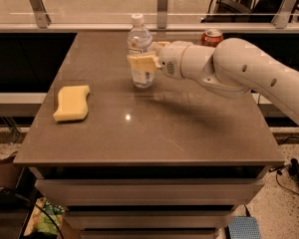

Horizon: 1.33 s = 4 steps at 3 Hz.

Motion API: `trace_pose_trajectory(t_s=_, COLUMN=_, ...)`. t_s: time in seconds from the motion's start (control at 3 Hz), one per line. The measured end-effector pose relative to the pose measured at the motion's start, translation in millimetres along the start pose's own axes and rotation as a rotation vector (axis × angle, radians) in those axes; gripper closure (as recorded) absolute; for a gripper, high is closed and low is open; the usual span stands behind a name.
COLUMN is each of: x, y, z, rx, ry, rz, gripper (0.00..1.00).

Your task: Knock blue plastic bottle over

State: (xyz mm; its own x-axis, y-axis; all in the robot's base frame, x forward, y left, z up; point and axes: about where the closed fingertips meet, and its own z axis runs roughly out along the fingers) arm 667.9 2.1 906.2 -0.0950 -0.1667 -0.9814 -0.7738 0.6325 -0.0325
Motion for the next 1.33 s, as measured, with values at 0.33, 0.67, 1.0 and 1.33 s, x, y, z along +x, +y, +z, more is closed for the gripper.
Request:
trace_pose_trajectory(t_s=0.33, x=-2.5, y=-3.4, z=-5.9, rx=0.015, ry=0.055, rz=-0.026, gripper=1.0)
trace_pose_trajectory(t_s=0.67, x=-6.1, y=-7.8, z=-11.2, rx=0.027, ry=0.125, rz=-0.064, gripper=1.0)
trace_pose_trajectory(t_s=1.0, x=-12.9, y=-22.4, z=-21.5, rx=0.059, ry=0.22, rz=-0.113, gripper=1.0)
trace_pose_trajectory(t_s=1.33, x=-22.8, y=-42.6, z=-34.3, rx=0.106, ry=0.325, rz=-0.17, gripper=1.0)
